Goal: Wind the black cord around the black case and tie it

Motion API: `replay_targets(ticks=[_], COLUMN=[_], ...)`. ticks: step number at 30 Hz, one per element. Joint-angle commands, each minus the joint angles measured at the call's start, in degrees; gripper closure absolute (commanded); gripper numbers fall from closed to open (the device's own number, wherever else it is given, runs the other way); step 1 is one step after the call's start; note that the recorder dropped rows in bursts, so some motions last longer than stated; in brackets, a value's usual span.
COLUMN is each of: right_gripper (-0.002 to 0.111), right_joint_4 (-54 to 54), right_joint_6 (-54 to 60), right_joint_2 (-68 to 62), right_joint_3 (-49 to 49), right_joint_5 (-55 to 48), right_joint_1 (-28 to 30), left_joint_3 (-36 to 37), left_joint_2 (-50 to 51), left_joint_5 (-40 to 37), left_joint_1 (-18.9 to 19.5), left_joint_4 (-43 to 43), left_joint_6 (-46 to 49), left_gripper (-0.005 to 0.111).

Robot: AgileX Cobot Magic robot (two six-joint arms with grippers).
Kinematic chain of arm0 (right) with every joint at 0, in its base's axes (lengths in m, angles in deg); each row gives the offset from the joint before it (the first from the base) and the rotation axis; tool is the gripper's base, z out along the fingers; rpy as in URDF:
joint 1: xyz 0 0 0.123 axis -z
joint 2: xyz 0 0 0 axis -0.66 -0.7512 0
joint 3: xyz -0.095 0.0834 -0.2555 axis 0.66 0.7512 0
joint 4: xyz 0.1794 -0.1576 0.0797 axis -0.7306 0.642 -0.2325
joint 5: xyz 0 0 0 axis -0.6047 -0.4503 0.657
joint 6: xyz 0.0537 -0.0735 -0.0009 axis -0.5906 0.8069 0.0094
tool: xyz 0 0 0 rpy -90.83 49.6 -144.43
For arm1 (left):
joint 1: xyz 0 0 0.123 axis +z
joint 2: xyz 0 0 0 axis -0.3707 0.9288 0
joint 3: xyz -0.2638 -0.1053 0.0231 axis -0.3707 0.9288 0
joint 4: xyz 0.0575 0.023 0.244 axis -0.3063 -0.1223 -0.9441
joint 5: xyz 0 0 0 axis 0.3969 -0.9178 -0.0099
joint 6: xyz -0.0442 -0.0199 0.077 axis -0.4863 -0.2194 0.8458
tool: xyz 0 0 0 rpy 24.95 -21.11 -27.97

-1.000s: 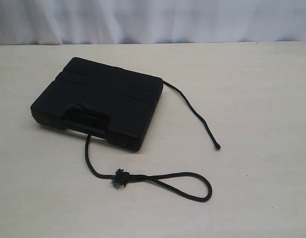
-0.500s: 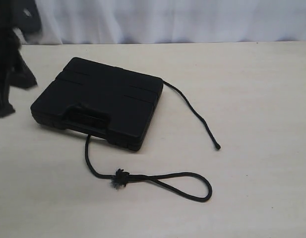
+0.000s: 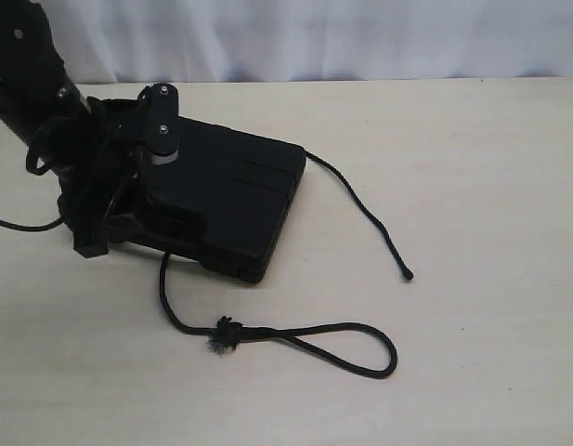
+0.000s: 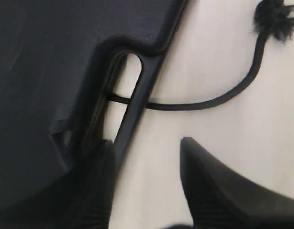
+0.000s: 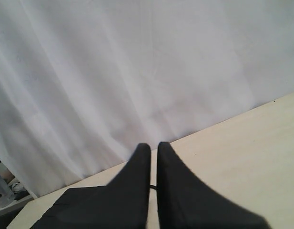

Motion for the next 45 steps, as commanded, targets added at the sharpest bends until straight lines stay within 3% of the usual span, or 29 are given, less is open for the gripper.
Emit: replay_targets(ticks=[1,5,14,30,32,33,34,40,45], right_gripper=[0.104,0.104,0.104,0.104,0.104,0.104,0.104,0.104,0.104], right_joint_4=[0.43,0.87,0.87,0.87,0.87,0.87,0.87,-0.46,-2.41], right_joint_6=[0.59,0.59,0.68,0.68,0.68,0.68,0.68,-0.61,-3.41], right_joint_2=[0.23,0.23,0.23,0.23,0.23,0.23,0.23,0.23,0.23], right_joint_3=[0.14,0.14,0.14,0.14,0.14,0.14,0.14,0.14,0.14], right_joint_5=[-0.34,-0.34,0.13,0.76,0.76,0.76,0.76,3.1,10.81], right_joint_1=[0.2,0.2,0.2,0.2,0.2,0.2,0.2,0.2,-1.42], left_joint_3=[-0.51,-0.51,-0.51,-0.51,-0.51,-0.51,-0.51,-0.51,-0.51], left_joint_2=[3.03,6.43,12.18,17.51,17.26,16.44,15.77,8.17,4.2], left_joint_5=[1.04,3.17,14.18,15.7,15.7,15.7,15.7,15.24,14.18], left_joint_1=[-0.47,-0.47,-0.47,-0.47,-0.47,-0.47,-0.47,-0.47,-0.47], left_joint_4=[-0.2,-0.6,-4.37,-4.16,-4.27,-4.27,-4.38,-4.52,-4.35], left_joint_6=[13.01,19.9,20.29,21.82,21.82,21.82,21.82,21.82,21.82], left_gripper=[0.062,0.062,0.062,0.063,0.079,0.099,0.107,0.107,0.107])
